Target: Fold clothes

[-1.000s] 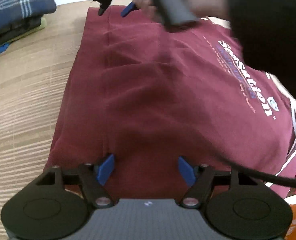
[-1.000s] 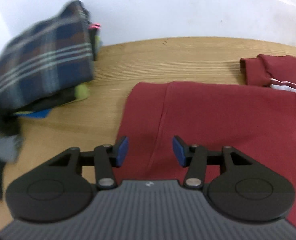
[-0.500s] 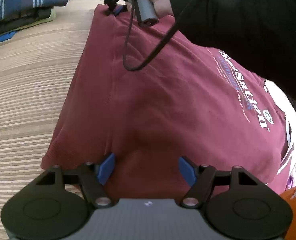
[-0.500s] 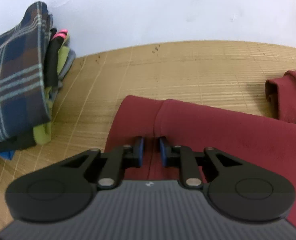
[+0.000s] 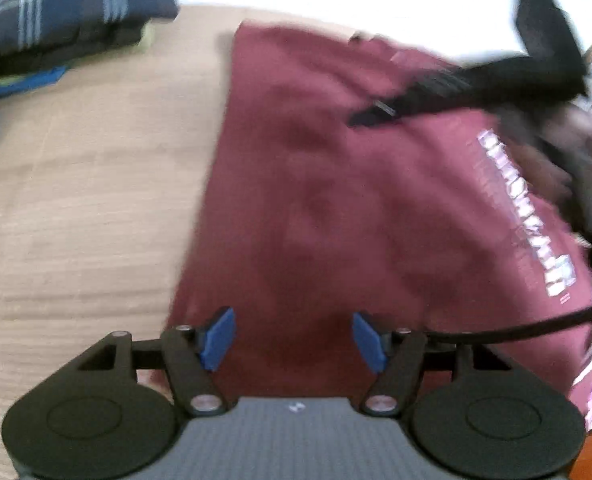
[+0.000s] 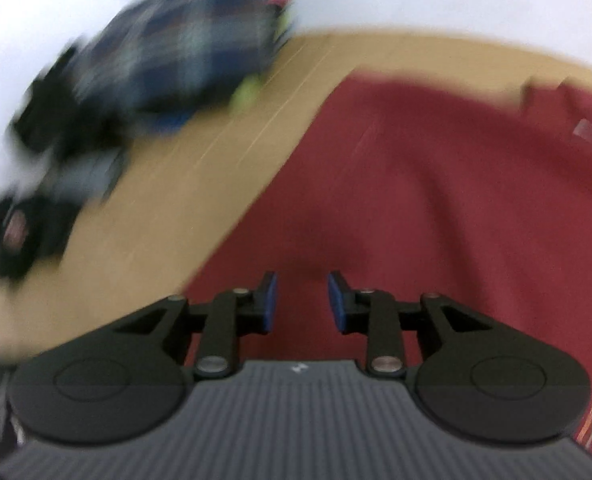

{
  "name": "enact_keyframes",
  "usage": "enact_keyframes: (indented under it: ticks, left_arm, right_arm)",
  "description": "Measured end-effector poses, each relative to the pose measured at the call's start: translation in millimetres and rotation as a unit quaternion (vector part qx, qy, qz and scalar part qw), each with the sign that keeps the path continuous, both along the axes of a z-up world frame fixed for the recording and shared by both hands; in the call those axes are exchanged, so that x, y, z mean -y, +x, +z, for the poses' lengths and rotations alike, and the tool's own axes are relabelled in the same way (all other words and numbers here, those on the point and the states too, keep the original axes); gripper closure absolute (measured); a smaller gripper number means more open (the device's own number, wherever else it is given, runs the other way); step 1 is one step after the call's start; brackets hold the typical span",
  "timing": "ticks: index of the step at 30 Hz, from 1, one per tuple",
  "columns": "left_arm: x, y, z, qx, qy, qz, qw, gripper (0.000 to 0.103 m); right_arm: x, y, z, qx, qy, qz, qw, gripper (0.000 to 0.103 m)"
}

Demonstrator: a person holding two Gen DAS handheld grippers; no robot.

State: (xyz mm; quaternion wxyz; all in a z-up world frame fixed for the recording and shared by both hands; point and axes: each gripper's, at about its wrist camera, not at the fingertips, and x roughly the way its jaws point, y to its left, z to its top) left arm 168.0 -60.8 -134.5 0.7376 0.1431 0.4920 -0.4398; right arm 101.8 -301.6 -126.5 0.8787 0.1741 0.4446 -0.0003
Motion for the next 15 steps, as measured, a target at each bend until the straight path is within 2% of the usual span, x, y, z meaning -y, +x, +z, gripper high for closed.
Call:
enact_keyframes:
  ticks: [2, 5, 7, 8, 11, 13, 15]
  left_arm:
    - [-9, -4, 3, 0.012, 0.004, -0.005, 0.9999, 0.038]
    - [-18, -4, 2, 0.034, 0.023, -0.014, 0.999, 0.038]
    - [-22, -5, 1, 0.047, 0.036, -0.02, 0.9981, 0.038]
    - [-23, -5, 2, 0.05, 0.041, -0.022, 0.9976, 0.038]
    - [-23, -5, 13, 0.042, 0.046, -0.022, 0.9978, 0.039]
    - [-19, -3, 22, 0.046, 0.029, -0.023, 0.9983, 0.038]
    - [-13, -3, 27, 0.048, 0.006, -0.03, 0.9983, 0.037]
  right_arm:
    - [-32, -13, -17, -0.005, -0.019, 0.027, 0.999, 0.071]
    - [-82, -16, -27, 0.01, -0.085, 0.055, 0.995, 0.066]
    - [-110, -11, -29, 0.014, -0.14, 0.07, 0.988, 0.063]
    - [-119, -10, -29, 0.02, -0.158, 0.076, 0.984, 0.069]
    - [-105, -16, -22, 0.02, -0.114, 0.041, 0.992, 0.07]
    - [-82, -42, -7, 0.052, -0.066, -0.026, 0.996, 0.068]
    - [-59, -83, 2, 0.073, -0.048, -0.112, 0.99, 0.068]
